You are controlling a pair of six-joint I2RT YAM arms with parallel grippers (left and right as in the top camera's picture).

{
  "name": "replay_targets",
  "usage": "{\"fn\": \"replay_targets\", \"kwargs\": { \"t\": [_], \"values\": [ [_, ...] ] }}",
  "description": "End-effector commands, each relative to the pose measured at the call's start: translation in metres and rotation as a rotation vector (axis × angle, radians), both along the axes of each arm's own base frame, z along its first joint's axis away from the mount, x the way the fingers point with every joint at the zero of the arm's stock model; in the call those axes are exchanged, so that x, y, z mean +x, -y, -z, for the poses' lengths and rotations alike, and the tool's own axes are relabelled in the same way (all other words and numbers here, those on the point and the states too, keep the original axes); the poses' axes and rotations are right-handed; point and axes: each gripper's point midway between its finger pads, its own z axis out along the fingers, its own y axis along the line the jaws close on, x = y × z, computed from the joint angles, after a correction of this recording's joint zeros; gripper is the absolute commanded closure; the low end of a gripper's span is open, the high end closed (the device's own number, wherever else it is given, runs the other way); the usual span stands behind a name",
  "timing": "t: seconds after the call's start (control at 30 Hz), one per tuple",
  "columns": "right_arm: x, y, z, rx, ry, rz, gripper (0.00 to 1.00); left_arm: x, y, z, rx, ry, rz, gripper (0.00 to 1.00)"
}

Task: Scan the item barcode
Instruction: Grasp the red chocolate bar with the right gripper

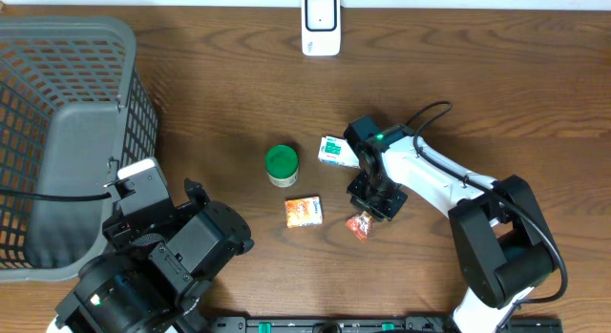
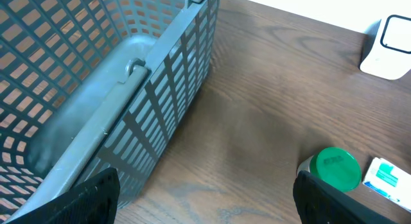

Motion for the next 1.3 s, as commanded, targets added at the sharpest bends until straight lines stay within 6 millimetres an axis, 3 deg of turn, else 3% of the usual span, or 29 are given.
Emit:
{"fn": "replay_targets", "kwargs": {
  "t": [0.0,0.13,0.27,0.43,0.53,0.63,0.9,0.97,1.1,1.27],
  "values": [
    [0.007,-0.002,-0.002,-0.004,0.029,-0.019,0.84,-0.001,-0.002,0.001,0.003,0.002,-0.01,0.15],
    [0.007,-0.002,-0.001,-0.004,0.029,-0.022,0.99,-0.001,-0.002,0.001,0.006,-0.004,-0.009,0.15],
    [0.009,-0.006,-0.001,0.013,0.042,-0.049,0.99,-0.001,-0.002,0.002,0.006,-0.004,-0.009,0.15],
    [0.019,-0.055,-0.01,0.314,0.089,-0.229,0.99,-0.002,-0.003,0.002,0.012,-0.009,-0.009,0.15],
    [0.02,-0.088,-0.033,0.578,0.127,-0.359,0.99,-0.003,-0.004,0.002,0.017,-0.013,-0.009,0.15],
    [0.013,-0.104,-0.058,0.801,0.125,-0.435,0.99,-0.004,-0.005,0.003,0.022,-0.018,-0.009,0.15],
    [-0.014,-0.072,-0.067,0.864,0.018,-0.488,0.99,-0.004,-0.005,0.003,0.022,-0.018,-0.009,0.15],
    [-0.015,-0.074,-0.078,0.954,0.045,-0.526,0.99,-0.004,-0.005,0.003,0.023,-0.018,-0.009,0.15],
    [-0.014,-0.089,-0.126,1.306,0.203,-0.604,0.99,-0.004,-0.005,0.003,0.022,-0.018,-0.009,0.15],
    [-0.026,-0.081,-0.133,1.371,0.194,-0.58,0.99,-0.004,-0.005,0.003,0.022,-0.018,-0.009,0.15]
  ]
}}
